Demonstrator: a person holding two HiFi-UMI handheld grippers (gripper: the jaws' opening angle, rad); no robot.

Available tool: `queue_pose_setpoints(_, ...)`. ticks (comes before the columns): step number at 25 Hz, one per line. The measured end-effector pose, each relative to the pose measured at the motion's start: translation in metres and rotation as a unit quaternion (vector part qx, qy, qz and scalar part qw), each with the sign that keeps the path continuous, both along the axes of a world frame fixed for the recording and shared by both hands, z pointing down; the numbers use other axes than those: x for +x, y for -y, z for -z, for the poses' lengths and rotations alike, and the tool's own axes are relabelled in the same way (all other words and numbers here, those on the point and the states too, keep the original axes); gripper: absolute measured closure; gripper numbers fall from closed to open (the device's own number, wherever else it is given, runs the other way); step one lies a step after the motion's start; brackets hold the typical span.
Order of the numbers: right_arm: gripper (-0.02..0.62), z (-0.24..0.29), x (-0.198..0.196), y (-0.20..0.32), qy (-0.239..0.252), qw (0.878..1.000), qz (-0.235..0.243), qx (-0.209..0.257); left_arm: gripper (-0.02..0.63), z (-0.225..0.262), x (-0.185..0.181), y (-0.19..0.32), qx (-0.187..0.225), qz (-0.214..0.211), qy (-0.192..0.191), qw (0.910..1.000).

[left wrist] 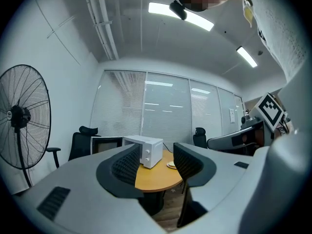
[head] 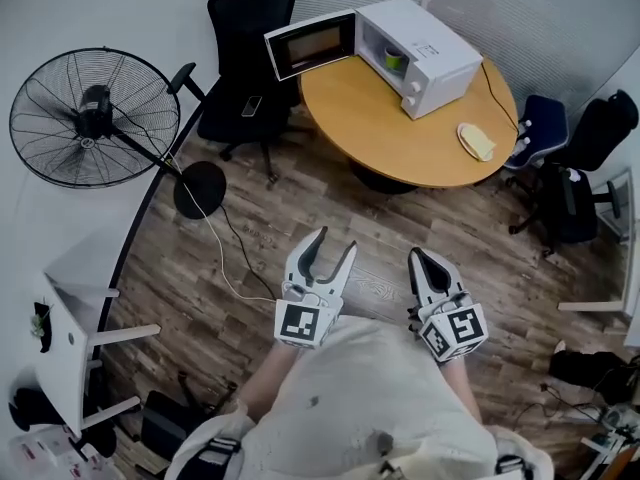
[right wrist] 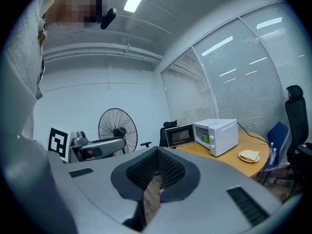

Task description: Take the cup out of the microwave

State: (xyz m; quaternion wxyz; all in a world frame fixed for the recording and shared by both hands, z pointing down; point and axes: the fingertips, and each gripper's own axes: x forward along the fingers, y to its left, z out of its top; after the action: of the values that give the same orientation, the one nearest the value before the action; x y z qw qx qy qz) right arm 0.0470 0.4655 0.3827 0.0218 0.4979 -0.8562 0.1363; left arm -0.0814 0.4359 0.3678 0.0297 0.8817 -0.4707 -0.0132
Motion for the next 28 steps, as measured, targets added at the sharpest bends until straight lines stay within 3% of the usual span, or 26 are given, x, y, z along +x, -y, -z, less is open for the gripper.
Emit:
queue_pose_setpoints(7, 0.588, 0.001, -0.036, 0.062, 0.000, 1.000, -0.017, 0.004, 0.368, 0.002, -0.038, 0.063, 0.010, -0.014, 0.009, 0.9998)
queue_pose_setpoints(18, 0.588, 0.000, -0.112, 0.129, 0.002, 1.000, -0.026, 0.003, 0.368, -0.014, -0.106, 0.127, -0.020, -0.030, 0.008, 0.9993)
queue_pose_setpoints(28, 0.588, -0.009, -0.128, 0.166, -0.012, 1.000, -0.013, -0.011, 0.368, -0.033, -0.133, 0.154, -0.038, -0.014, 0.005, 0.9992)
